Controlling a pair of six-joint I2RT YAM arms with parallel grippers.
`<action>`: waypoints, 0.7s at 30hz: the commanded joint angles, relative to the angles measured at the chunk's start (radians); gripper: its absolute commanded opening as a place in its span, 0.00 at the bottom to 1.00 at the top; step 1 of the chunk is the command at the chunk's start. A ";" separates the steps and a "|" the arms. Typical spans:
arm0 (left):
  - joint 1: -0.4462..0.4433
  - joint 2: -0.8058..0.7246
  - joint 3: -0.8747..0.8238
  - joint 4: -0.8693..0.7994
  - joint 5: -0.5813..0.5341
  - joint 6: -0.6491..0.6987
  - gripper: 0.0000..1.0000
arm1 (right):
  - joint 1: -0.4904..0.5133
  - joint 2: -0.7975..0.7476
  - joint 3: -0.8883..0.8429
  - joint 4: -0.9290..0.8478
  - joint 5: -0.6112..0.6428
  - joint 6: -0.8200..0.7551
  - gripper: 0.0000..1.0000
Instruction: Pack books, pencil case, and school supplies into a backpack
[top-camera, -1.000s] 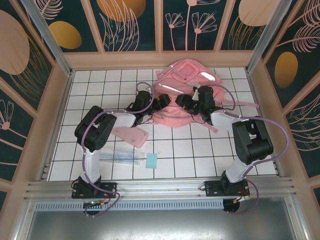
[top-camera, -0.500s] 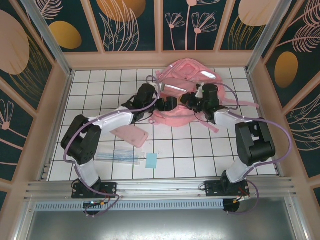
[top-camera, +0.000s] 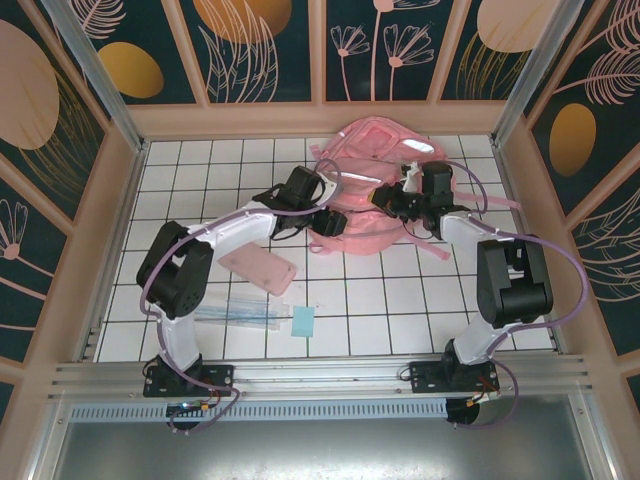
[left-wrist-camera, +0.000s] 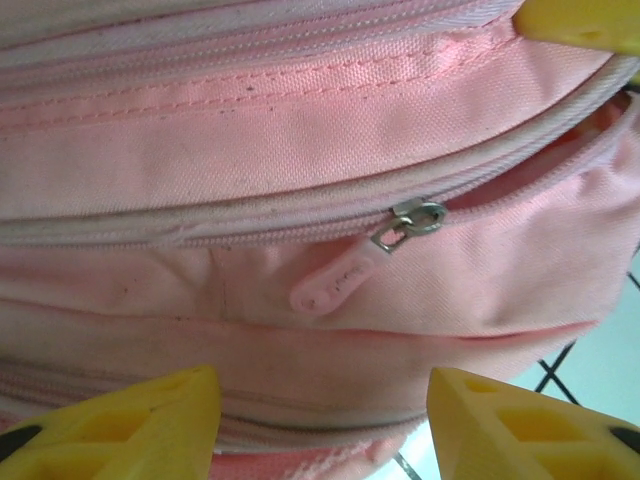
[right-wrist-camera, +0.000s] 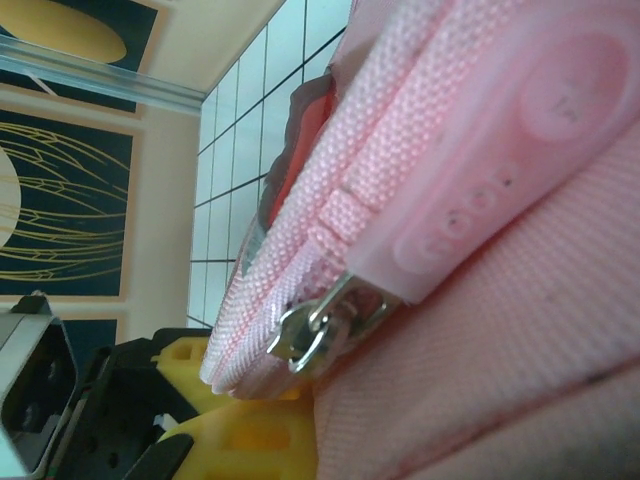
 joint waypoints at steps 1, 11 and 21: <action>0.002 0.036 0.052 0.006 -0.001 0.035 0.55 | 0.002 0.006 0.041 0.034 -0.070 -0.047 0.00; 0.001 0.162 0.161 0.040 0.031 0.022 0.58 | 0.009 0.006 0.043 0.049 -0.090 -0.036 0.00; -0.012 0.180 0.145 -0.010 0.137 0.049 0.59 | 0.008 0.019 0.058 0.059 -0.092 -0.028 0.00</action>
